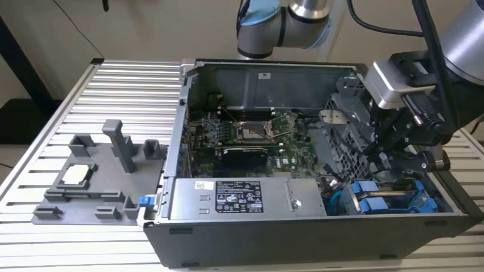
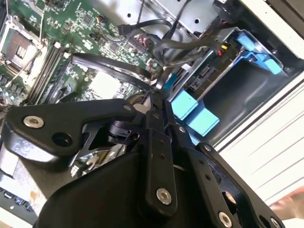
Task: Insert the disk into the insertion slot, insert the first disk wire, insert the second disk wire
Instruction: 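Insert the second disk wire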
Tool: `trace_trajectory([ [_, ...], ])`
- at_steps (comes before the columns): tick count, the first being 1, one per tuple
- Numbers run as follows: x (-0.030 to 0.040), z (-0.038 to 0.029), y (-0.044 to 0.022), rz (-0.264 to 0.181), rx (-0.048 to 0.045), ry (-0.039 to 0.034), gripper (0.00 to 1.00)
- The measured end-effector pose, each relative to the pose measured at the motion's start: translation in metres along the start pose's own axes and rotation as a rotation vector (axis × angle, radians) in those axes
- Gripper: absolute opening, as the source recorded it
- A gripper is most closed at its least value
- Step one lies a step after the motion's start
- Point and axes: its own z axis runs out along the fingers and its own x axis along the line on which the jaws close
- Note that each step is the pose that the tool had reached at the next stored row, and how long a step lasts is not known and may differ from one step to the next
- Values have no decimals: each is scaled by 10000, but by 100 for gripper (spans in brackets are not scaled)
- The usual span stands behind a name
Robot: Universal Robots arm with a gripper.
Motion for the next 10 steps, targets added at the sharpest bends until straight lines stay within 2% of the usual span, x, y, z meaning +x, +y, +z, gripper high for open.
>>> trace_trajectory([
  [5, 91, 13, -40, 0, 0, 2, 16],
  [10, 152, 52, -63, 3, 3, 9, 16],
])
